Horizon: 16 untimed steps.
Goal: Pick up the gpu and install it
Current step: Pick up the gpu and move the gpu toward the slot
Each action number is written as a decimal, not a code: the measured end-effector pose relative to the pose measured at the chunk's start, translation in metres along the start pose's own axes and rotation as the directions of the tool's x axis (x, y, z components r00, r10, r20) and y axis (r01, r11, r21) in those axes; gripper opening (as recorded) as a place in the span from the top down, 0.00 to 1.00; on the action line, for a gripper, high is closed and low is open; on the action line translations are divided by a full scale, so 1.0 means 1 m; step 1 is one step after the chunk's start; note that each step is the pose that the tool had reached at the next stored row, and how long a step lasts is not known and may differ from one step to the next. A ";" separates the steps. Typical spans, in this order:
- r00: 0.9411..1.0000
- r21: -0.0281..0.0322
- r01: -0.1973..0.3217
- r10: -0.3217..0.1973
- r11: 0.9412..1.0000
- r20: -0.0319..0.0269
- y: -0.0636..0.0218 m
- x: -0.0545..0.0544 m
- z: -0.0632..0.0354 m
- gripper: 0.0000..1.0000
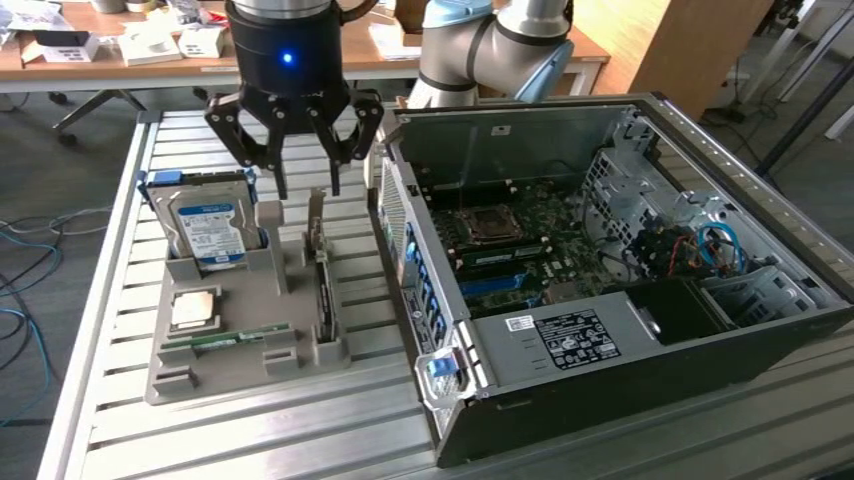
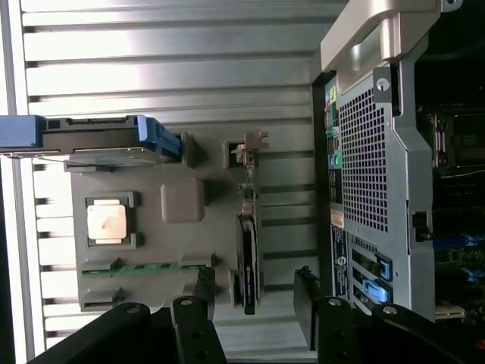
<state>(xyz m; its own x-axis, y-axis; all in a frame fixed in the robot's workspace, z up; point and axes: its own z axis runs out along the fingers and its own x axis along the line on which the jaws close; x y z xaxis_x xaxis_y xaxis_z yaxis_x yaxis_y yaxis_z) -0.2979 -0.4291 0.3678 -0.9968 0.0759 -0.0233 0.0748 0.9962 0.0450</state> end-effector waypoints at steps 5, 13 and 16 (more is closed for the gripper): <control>1.000 0.000 0.000 0.000 1.000 0.000 -0.0003 0.000 0.0061 0.46; 1.000 0.000 0.000 0.000 1.000 0.000 -0.0007 0.000 0.0144 0.46; 1.000 0.000 0.000 0.000 1.000 0.000 -0.0008 0.000 0.0177 0.46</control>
<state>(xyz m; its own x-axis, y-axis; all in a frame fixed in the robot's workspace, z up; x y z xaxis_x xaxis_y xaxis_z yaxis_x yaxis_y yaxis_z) -0.2979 -0.4291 0.3501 -0.9968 0.0758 -0.0233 0.0747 0.9962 0.0451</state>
